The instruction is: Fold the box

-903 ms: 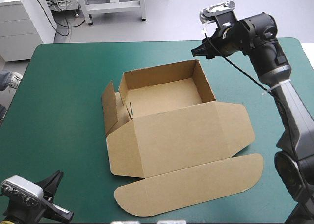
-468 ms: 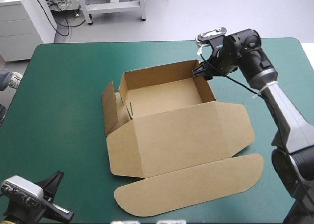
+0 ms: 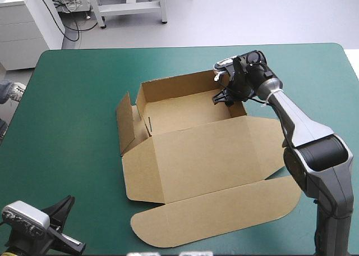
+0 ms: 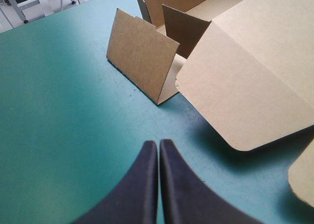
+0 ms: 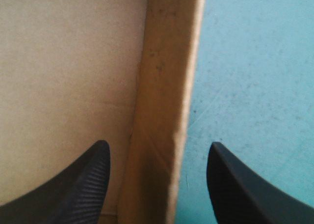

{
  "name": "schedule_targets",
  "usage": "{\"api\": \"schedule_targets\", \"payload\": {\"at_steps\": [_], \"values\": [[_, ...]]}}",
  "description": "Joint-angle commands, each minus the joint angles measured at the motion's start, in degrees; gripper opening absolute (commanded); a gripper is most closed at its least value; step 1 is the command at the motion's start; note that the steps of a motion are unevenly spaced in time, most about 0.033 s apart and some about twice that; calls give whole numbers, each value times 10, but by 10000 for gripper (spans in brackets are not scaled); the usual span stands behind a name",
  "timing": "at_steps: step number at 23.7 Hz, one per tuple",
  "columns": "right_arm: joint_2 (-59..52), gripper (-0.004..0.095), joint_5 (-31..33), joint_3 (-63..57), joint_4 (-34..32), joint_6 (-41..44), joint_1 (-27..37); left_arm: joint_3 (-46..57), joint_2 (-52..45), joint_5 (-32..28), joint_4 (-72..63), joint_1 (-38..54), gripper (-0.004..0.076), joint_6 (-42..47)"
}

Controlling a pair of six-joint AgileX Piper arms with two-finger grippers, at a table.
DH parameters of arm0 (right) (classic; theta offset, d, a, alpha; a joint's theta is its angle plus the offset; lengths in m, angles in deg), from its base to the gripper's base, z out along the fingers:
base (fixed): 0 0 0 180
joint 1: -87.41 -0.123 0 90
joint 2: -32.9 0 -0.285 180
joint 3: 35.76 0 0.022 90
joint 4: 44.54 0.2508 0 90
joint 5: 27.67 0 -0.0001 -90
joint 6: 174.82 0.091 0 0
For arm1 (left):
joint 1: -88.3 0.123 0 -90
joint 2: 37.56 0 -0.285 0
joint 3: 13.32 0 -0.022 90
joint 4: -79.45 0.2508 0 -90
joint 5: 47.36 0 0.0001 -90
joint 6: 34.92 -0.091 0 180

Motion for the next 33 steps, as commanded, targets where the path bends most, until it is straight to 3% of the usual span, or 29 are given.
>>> {"api": "schedule_targets", "payload": {"at_steps": [1, 4, 6, 9, 13, 23, 33], "values": [[-21, 533, -26, 14, -10, -3, 0, -12, 9, -40, -13, -1, -8, 6], [-18, 494, -25, 14, -12, -3, 0, -12, 9, -40, -13, -1, -8, 6], [-18, 345, -27, 14, -21, -3, 0, -12, 9, -40, -13, -1, -8, 6], [-18, -18, -9, 14, -42, 1, 0, -12, 9, -40, -13, -1, -8, 6], [-30, -22, 15, 39, -60, 5, 0, -12, 9, -40, -15, -1, -8, 6], [-226, -22, 15, 50, -63, 18, 0, -12, 9, -43, -17, -1, -8, 6], [-328, -22, 15, 49, -63, 18, 0, -12, 9, -43, -36, -1, -6, 1]]}}
